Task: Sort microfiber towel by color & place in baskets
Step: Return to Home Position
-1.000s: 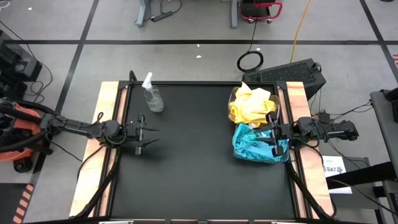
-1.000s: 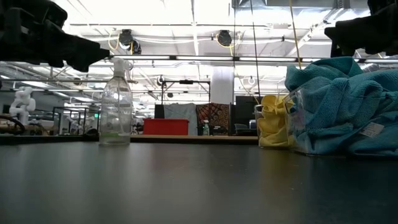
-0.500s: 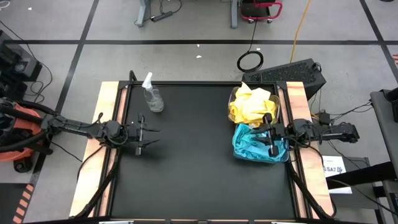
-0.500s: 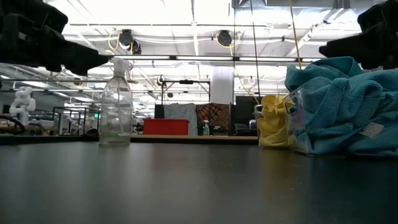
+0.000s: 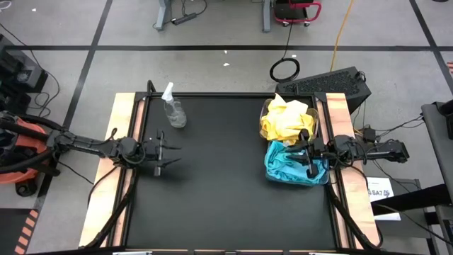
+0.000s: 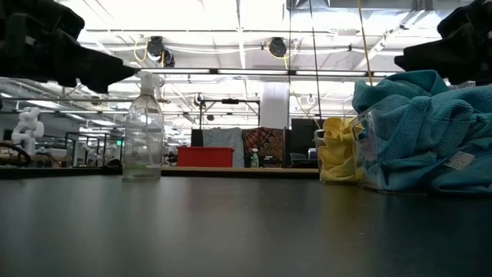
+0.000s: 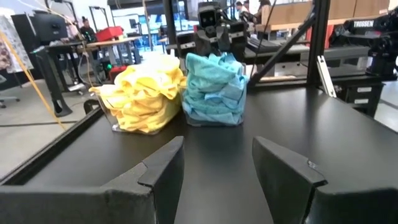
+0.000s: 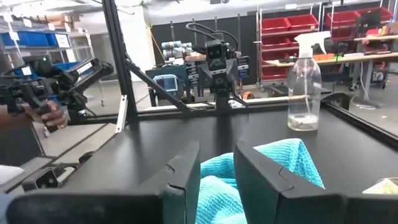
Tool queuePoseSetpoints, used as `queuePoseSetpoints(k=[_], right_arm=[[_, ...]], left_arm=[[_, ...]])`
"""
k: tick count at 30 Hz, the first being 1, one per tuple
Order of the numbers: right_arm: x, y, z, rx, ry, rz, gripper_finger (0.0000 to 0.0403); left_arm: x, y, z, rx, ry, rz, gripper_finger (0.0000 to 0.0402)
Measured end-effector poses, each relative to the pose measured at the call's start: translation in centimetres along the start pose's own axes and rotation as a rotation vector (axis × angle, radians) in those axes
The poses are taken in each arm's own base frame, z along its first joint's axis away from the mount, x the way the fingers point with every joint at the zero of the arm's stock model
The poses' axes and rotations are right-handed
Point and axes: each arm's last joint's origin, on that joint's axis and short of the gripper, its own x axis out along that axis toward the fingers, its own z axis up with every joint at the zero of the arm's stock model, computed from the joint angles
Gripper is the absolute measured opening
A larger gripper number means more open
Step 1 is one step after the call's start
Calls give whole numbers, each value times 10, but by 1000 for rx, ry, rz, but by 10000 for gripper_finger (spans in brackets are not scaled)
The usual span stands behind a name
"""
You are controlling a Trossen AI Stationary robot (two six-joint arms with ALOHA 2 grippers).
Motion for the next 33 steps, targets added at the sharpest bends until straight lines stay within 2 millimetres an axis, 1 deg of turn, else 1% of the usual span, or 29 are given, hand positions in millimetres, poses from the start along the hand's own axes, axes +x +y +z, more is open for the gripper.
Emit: queuePoseSetpoints(k=[33], right_arm=[[0, 0, 0, 15, 2, -1, 89]], left_arm=[[0, 0, 0, 0, -7, 11, 193]])
